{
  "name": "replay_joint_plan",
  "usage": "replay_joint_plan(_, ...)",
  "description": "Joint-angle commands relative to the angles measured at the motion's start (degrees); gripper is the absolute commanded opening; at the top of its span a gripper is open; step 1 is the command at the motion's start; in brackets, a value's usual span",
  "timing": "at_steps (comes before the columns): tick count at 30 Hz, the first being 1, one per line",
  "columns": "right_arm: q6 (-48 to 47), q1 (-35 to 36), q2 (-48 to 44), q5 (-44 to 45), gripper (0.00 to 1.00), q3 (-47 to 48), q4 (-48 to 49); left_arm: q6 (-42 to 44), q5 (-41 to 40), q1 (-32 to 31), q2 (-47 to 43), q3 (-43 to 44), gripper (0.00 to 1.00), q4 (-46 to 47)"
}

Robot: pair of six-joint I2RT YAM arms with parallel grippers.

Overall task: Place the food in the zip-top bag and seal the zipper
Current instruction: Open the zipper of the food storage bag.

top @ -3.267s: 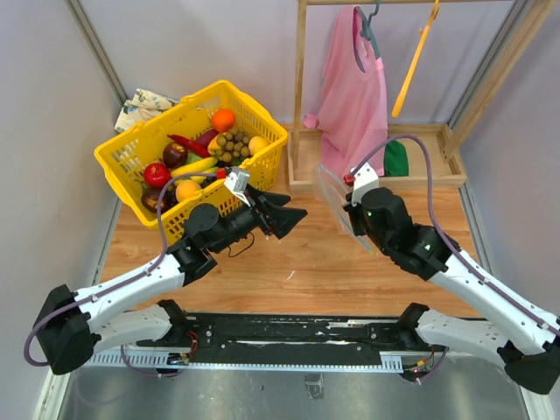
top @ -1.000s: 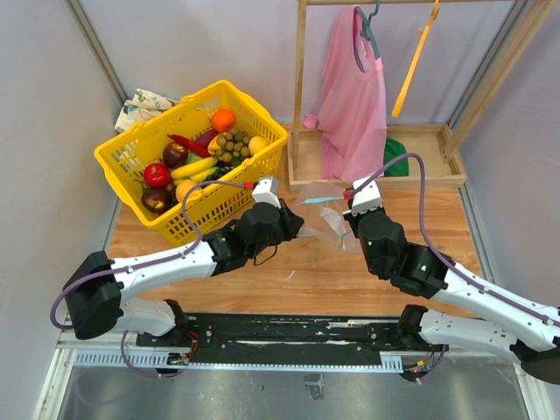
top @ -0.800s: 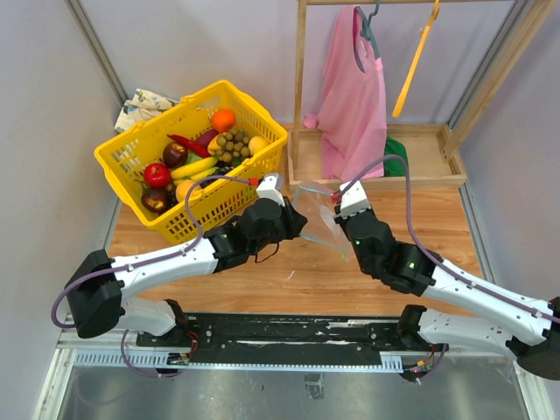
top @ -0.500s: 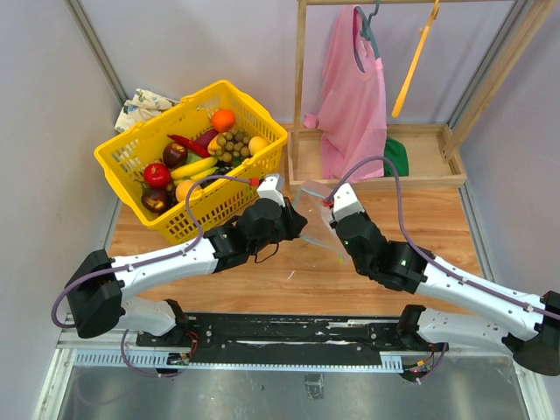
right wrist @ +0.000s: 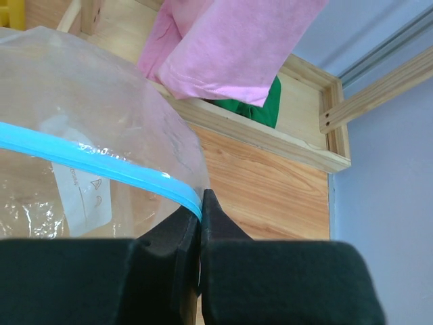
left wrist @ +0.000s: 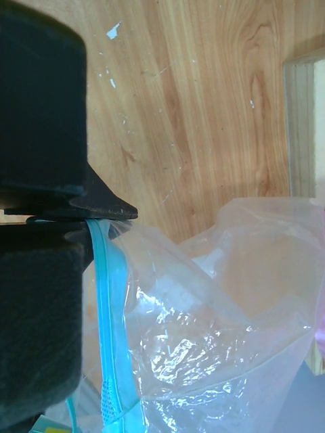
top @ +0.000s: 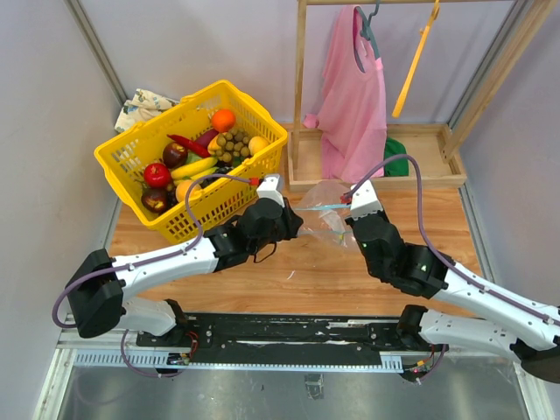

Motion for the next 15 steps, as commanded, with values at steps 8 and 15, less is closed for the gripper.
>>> replay_joint_plan(8,-2.9,0.0,3.4,-1.3,0.01,0.4,2.6,4.9,6.0,0.6,-0.2,-0.3,0.28,7.6)
replay_joint_plan(15,-2.3,0.0,6.5,-2.7,0.01,0.6,1.4,7.1,6.8,0.7,-3.3,0.3,0.54,7.8)
